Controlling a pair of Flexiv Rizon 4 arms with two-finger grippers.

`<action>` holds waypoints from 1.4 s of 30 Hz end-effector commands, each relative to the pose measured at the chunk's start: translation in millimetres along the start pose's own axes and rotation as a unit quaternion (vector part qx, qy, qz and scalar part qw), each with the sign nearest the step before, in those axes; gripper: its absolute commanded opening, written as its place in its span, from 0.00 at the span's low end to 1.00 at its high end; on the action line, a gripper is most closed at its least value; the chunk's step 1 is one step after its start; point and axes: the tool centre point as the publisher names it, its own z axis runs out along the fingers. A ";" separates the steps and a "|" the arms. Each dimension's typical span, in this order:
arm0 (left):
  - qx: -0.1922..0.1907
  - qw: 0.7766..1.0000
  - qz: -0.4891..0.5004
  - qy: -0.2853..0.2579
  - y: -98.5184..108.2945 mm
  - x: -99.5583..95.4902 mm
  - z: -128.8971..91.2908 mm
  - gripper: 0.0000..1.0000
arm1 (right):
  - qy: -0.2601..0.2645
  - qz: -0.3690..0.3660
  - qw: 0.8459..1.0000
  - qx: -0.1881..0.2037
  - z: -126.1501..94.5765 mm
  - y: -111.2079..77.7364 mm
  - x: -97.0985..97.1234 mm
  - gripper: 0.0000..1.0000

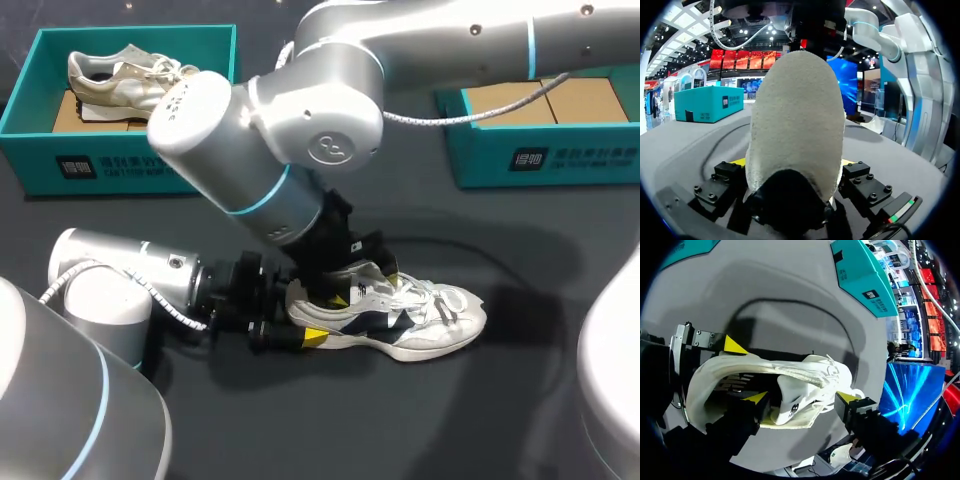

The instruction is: Take the shoe out of the shoebox, open the shoe tongue, remove and reinsert the insole, then place the shoe into the shoebox

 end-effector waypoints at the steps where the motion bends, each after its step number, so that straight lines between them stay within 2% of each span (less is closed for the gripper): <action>1: -0.001 1.000 0.000 0.001 1.7 0.6 3.3 0.00 | -0.065 0.223 0.973 -0.001 3.3 -7.0 4.5 0.84; 7: -0.001 1.000 0.000 0.001 1.7 0.6 3.3 0.00 | -0.060 0.244 0.968 -0.005 10.6 -11.1 -5.7 0.78; 9: -0.001 1.000 0.000 0.001 1.7 0.6 3.3 0.00 | -0.057 0.251 0.966 -0.006 12.3 -11.4 -9.3 0.72; 10: -0.001 1.000 0.000 0.001 1.7 0.6 3.3 0.00 | -0.057 0.253 0.966 -0.006 12.2 -11.5 -10.7 0.65; 16: -0.001 1.000 0.000 0.001 1.7 0.6 3.3 0.00 | -0.057 0.260 0.964 -0.009 8.3 -11.7 -18.0 0.52; 21: -0.001 1.000 0.000 0.001 1.7 0.6 3.3 0.00 | -0.058 0.264 0.963 -0.009 4.0 -14.5 -23.9 0.54; 24: -0.001 1.000 0.000 0.001 1.7 0.6 3.3 0.00 | -0.054 0.269 0.962 -0.007 2.8 -15.9 -28.9 0.51; 30: -0.001 1.000 0.000 0.001 1.7 0.6 3.3 0.00 | -0.011 0.271 0.962 0.010 4.1 -17.3 -36.7 0.48; 36: -0.001 1.000 0.000 0.001 1.7 0.6 3.3 0.00 | 0.007 0.293 0.956 0.014 4.6 -18.4 -38.1 0.46; 42: -0.001 1.000 0.000 0.001 1.7 0.6 3.3 0.00 | 0.026 0.305 0.952 0.020 6.5 -20.4 -41.7 0.40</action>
